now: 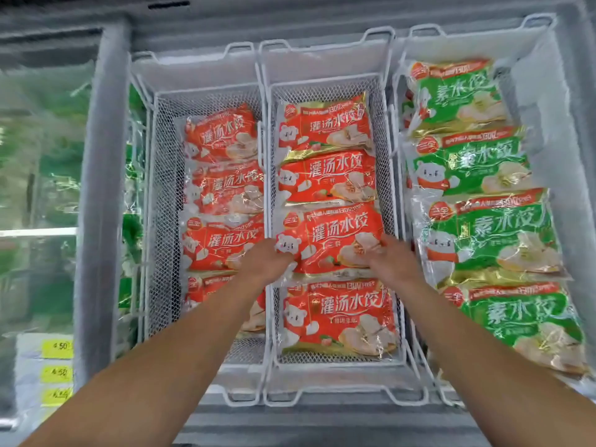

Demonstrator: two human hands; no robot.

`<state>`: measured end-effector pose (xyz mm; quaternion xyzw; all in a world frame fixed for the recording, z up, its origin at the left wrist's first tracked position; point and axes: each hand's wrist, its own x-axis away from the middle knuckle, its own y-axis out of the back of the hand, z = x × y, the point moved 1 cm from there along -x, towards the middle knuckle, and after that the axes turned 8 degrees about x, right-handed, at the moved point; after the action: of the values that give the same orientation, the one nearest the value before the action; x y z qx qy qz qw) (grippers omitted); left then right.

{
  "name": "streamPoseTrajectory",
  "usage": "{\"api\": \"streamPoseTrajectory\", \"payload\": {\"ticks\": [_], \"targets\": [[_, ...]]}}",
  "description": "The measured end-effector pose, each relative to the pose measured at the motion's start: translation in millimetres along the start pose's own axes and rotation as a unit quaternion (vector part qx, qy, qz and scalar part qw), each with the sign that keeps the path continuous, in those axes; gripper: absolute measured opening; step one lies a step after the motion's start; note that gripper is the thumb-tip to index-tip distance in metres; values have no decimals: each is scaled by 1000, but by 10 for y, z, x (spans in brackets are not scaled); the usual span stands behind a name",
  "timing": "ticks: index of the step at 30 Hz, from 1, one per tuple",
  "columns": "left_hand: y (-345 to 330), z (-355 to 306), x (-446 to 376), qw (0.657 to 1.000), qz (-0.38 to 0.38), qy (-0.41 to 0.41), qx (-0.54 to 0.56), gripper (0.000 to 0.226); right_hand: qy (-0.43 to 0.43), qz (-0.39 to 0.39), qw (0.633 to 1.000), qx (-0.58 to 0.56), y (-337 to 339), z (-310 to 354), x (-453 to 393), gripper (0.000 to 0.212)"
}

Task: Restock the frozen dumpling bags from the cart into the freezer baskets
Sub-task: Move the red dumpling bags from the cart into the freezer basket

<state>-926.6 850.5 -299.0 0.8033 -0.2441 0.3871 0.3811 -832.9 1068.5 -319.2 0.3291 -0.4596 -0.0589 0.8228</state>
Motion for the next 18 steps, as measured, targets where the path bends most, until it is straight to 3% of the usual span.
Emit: {"api": "streamPoseTrajectory", "payload": {"ticks": [2, 9, 14, 18], "targets": [[-16, 14, 98, 999, 0, -34, -11, 45, -2, -12, 999, 49, -103, -43, 104, 34], [94, 298, 455, 995, -17, -94, 29, 50, -3, -22, 1000, 8, -374, 15, 754, 38], [206, 668, 946, 983, 2, -172, 60, 51, 23, -103, 994, 10, -665, 29, 1505, 43], [241, 984, 1310, 970, 35, -237, 29, 49, 37, -186, 980, -58, -962, -56, 2174, 38]]}}
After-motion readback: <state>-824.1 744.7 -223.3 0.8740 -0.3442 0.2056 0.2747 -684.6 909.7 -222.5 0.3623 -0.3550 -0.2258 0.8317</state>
